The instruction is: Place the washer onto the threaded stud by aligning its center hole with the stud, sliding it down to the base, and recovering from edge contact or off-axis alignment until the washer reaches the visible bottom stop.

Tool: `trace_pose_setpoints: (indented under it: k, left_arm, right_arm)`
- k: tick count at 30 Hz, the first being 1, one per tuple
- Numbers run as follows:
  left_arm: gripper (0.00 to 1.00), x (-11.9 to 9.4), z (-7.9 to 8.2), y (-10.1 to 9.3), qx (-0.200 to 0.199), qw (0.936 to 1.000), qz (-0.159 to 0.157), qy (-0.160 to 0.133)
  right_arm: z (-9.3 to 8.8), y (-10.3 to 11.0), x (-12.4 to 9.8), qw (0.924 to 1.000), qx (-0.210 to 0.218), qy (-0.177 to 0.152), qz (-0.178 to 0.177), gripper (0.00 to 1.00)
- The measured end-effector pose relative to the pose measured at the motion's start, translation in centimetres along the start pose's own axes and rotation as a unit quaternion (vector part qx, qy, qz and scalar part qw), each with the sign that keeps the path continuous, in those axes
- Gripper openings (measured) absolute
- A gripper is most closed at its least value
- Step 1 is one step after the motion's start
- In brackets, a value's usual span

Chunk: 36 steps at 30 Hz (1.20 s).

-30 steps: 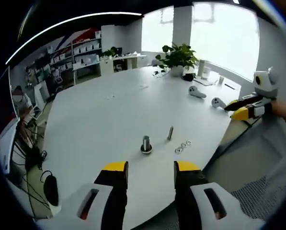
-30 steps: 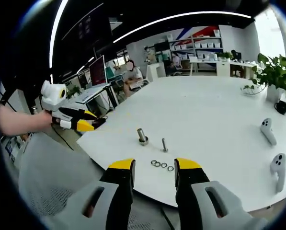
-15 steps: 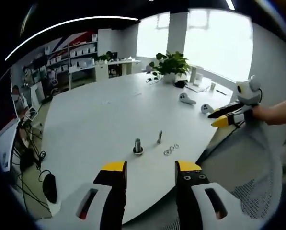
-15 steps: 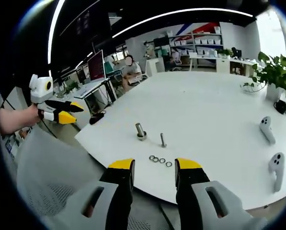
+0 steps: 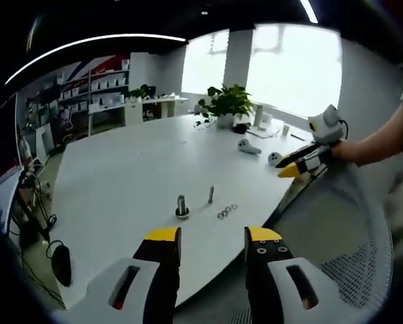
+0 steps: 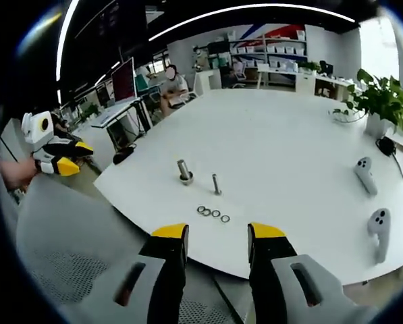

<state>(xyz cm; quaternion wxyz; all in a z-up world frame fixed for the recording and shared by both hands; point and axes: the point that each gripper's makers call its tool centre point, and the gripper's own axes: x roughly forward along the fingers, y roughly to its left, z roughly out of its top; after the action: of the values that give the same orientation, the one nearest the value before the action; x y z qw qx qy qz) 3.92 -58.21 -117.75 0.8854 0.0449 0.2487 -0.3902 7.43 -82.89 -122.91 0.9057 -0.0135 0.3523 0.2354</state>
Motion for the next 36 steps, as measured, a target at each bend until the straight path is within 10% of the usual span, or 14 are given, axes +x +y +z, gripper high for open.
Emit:
trace_pose_setpoints:
  k: [6,36]
  left_arm:
    - [0.34,-0.6,1.0,-1.3,-0.012,0.9984,-0.034,-0.044]
    - [0.28,0.1,-0.9,-2.7,0.0,0.997,-0.077,0.0]
  right_arm:
    - [-0.2,-0.1,-0.1,0.9999,0.0,0.009,-0.006,0.37]
    - [-1.9,0.3,0.4,0.9984,-0.011,0.055,0.001,0.37]
